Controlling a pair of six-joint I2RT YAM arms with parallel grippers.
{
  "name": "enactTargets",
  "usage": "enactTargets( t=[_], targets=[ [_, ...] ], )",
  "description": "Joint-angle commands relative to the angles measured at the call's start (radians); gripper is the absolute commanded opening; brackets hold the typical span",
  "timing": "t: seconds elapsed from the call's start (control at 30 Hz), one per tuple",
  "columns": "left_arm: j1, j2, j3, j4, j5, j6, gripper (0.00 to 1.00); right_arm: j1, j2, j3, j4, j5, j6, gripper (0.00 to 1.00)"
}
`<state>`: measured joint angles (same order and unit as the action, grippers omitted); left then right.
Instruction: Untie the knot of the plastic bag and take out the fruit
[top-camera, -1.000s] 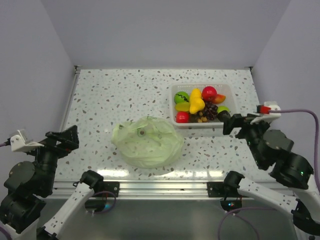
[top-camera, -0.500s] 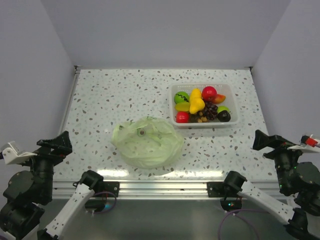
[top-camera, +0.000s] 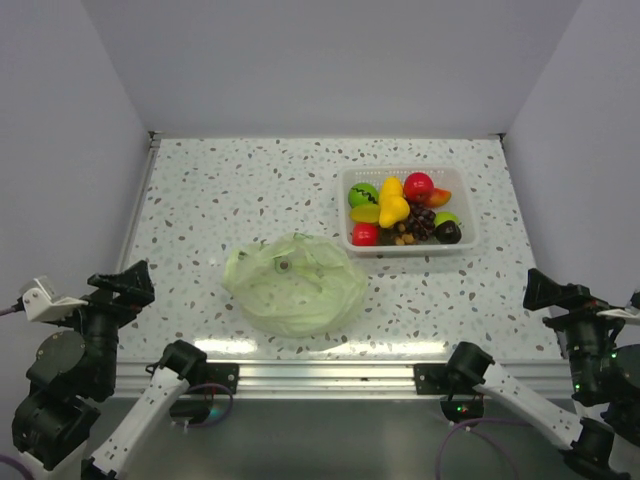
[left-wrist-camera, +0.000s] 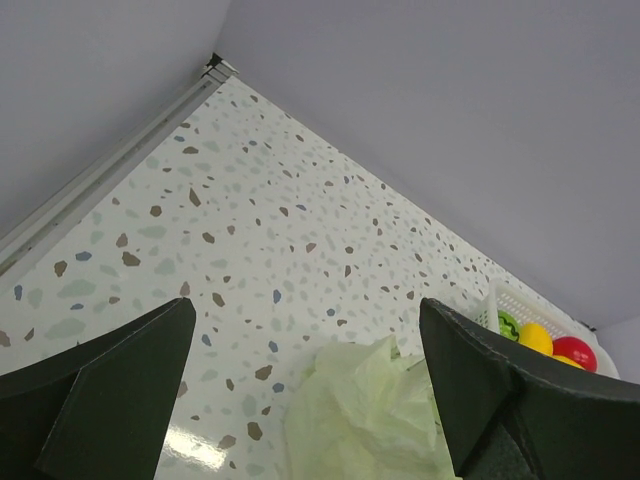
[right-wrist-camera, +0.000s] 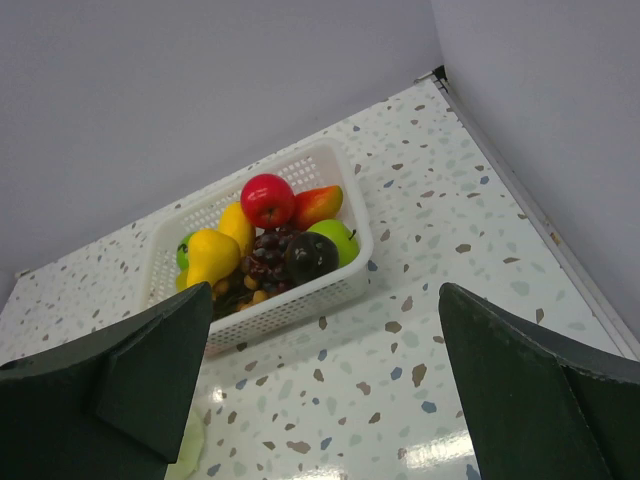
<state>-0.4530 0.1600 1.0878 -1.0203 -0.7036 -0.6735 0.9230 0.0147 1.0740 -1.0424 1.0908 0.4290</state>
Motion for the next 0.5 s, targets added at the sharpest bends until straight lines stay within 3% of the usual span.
enactTargets(
  t=[0.0,0.47],
  targets=[
    [-0.004,-0.013,-0.026,0.06,-0.01,-0.021,1.0,0.002,0.01,0.012,-0.005,0.024,0.028,0.99],
    [-0.003,0.012,-0.071,0.117,0.003,0.005,1.0,0.002,0.03,0.014,-0.001,0.017,0.014,0.99]
  ],
)
